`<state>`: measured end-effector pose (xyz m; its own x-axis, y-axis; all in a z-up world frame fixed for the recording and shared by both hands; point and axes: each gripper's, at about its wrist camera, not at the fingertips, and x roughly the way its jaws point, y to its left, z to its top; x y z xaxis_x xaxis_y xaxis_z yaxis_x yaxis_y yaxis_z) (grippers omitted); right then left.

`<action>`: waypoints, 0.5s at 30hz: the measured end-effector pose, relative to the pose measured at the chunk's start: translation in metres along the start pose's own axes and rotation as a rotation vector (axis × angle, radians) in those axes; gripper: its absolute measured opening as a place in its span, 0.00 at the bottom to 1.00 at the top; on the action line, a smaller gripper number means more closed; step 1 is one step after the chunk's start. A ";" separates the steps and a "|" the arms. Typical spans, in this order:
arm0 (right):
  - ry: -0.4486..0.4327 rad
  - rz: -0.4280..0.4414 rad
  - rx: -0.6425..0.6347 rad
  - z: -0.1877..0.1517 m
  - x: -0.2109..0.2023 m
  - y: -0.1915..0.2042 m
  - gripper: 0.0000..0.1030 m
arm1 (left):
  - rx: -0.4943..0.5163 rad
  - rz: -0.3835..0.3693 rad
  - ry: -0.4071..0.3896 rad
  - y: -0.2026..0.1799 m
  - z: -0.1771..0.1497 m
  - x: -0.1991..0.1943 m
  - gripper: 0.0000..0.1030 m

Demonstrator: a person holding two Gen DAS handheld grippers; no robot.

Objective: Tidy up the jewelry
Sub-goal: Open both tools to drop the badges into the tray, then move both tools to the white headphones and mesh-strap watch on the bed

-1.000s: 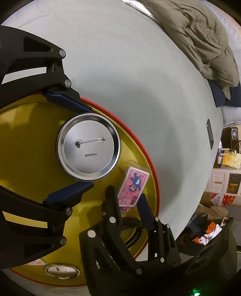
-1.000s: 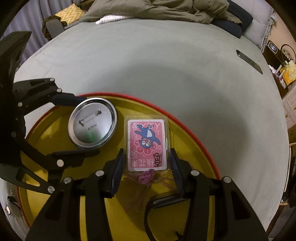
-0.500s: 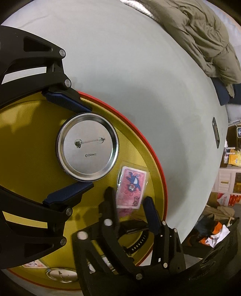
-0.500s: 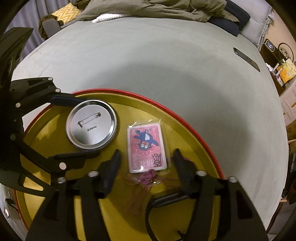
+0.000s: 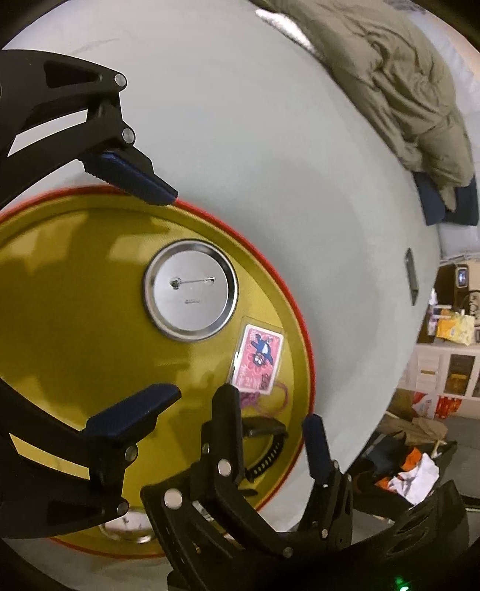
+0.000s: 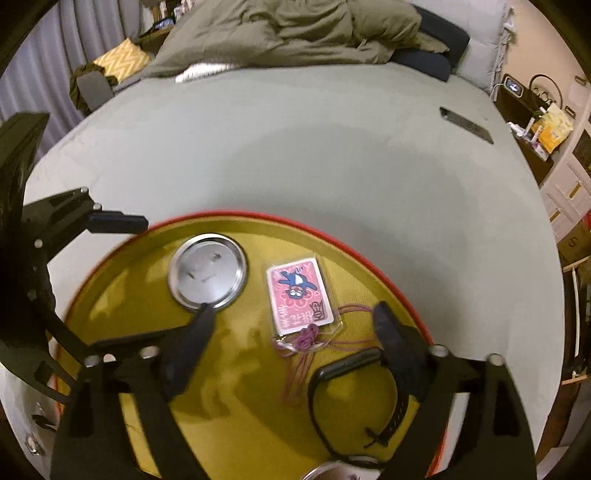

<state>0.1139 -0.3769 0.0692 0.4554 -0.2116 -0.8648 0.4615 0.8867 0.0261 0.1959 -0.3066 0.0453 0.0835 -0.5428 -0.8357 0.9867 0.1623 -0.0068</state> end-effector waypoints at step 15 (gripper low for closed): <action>-0.090 0.066 0.039 -0.003 -0.107 0.051 0.92 | -0.037 0.007 -0.074 -0.019 -0.052 -0.119 0.95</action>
<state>0.0859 -0.3080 0.1618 0.5515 -0.1906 -0.8121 0.4565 0.8838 0.1025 0.1600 -0.2028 0.1163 0.1021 -0.6010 -0.7927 0.9803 0.1962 -0.0225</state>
